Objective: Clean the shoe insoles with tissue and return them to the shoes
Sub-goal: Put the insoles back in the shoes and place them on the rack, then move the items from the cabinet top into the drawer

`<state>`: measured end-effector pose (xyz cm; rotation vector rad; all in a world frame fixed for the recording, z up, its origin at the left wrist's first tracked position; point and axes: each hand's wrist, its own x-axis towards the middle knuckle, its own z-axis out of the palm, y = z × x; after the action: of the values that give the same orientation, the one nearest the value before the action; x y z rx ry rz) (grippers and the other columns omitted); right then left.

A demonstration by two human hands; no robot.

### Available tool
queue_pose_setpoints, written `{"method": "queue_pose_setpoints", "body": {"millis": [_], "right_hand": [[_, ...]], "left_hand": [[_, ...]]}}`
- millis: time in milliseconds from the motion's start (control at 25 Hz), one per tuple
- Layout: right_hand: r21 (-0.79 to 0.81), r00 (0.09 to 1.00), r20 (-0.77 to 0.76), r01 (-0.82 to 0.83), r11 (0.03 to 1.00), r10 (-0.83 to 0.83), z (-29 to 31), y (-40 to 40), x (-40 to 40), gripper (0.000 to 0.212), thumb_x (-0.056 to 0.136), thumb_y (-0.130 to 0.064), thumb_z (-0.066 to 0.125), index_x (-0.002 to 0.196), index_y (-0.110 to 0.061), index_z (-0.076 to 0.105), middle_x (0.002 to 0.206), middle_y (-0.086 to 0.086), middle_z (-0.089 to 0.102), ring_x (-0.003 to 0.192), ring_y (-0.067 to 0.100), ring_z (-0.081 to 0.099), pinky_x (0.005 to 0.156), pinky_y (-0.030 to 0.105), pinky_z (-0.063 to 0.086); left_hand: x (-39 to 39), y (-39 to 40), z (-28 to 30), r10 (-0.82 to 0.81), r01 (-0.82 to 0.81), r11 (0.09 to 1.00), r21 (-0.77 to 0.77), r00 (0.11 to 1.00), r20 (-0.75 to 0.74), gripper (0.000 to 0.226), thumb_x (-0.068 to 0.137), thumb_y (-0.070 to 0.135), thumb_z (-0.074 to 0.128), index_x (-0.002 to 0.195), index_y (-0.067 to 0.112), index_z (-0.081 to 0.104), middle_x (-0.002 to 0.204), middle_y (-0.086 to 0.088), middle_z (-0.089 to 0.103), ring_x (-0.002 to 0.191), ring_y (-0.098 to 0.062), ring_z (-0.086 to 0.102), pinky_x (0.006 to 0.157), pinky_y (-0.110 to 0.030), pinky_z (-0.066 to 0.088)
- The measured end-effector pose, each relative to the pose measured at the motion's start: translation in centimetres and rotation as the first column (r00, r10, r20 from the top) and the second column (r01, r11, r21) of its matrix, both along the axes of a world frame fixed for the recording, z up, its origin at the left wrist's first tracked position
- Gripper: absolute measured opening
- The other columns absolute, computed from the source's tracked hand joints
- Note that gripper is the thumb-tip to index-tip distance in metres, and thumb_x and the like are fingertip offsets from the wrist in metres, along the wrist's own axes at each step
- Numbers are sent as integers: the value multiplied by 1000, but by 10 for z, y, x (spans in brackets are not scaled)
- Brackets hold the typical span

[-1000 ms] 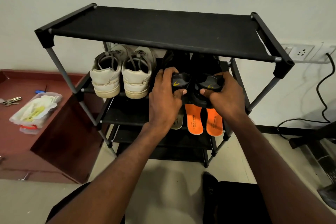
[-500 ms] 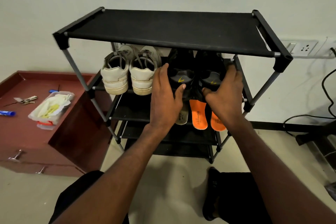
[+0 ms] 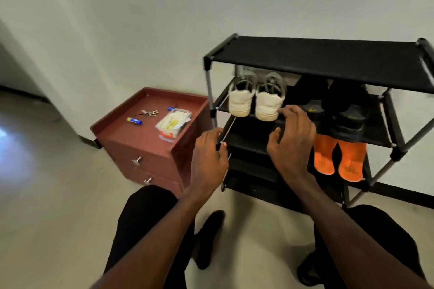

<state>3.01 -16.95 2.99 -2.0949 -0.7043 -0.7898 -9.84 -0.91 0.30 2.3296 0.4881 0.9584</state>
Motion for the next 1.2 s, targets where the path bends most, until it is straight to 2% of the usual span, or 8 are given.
{"method": "queue_pose_setpoints", "body": {"millis": [120, 200, 320, 520, 680, 920, 1040, 1200], "right_hand": [[-60, 968, -55, -248, 967, 245, -13, 35, -34, 45, 79, -4, 60, 123, -15, 60, 131, 4, 58, 123, 27, 56, 98, 51, 45], [-95, 920, -101, -387, 917, 378, -23, 60, -56, 46, 78, -3, 60, 122, -18, 60, 128, 0, 60, 119, 24, 58, 96, 49, 46], [-77, 846, -204, -516, 853, 493, -38, 107, -79, 44, 84, -6, 59, 125, -22, 60, 127, -5, 62, 116, 17, 60, 98, 47, 49], [41, 725, -395, -599, 800, 564, -77, 203, -125, 38, 89, -7, 60, 125, -20, 62, 127, -6, 64, 117, 13, 60, 102, 39, 51], [-109, 633, -528, -712, 694, 566, -133, 292, -139, 50, 91, -12, 59, 140, -19, 56, 144, -1, 58, 136, 18, 52, 114, 46, 42], [-336, 580, -623, -805, 489, 525, -203, 394, -121, 69, 96, -20, 64, 157, -20, 34, 165, 5, 34, 153, 23, 30, 123, 41, 31], [-371, 622, -603, -772, 516, 498, -228, 421, -118, 81, 90, -19, 71, 159, -21, 30, 164, 1, 35, 151, 21, 34, 121, 39, 36], [-325, 661, -571, -726, 606, 486, -238, 431, -131, 78, 90, -13, 73, 157, -21, 34, 165, 0, 36, 151, 19, 35, 119, 36, 38]], "left_hand": [[-30, 40, 13, 99, -84, 995, 63, 948, -301, 38, 96, 25, 65, 132, 14, 60, 130, -9, 62, 123, -28, 56, 104, -42, 47], [-46, 73, 20, 147, -109, 989, 103, 838, -525, 45, 97, 32, 65, 136, 13, 55, 136, -12, 58, 125, -32, 56, 101, -44, 48], [-78, 125, 9, 199, -109, 979, 174, 706, -680, 50, 97, 33, 61, 143, 14, 51, 144, -11, 54, 131, -30, 50, 104, -47, 48], [-147, 206, -60, 273, -171, 962, 213, 559, -783, 60, 98, 28, 59, 154, 19, 40, 161, -4, 38, 148, -28, 34, 113, -46, 41], [-158, 266, -111, 273, -191, 959, 210, 415, -868, 69, 94, 23, 62, 156, 26, 32, 166, -1, 28, 152, -27, 27, 116, -49, 35], [-112, 343, -167, 295, -161, 954, 252, 355, -887, 92, 92, 21, 68, 164, 31, 12, 174, -3, 4, 158, -32, 13, 121, -55, 29], [-92, 366, -185, 321, -129, 947, 295, 318, -892, 99, 91, 28, 72, 166, 30, 7, 175, -3, 2, 158, -32, 13, 120, -54, 30], [-95, 381, -203, 324, -65, 945, 321, 317, -891, 100, 89, 25, 77, 164, 37, 12, 174, -3, 6, 155, -34, 20, 116, -53, 39]]}}
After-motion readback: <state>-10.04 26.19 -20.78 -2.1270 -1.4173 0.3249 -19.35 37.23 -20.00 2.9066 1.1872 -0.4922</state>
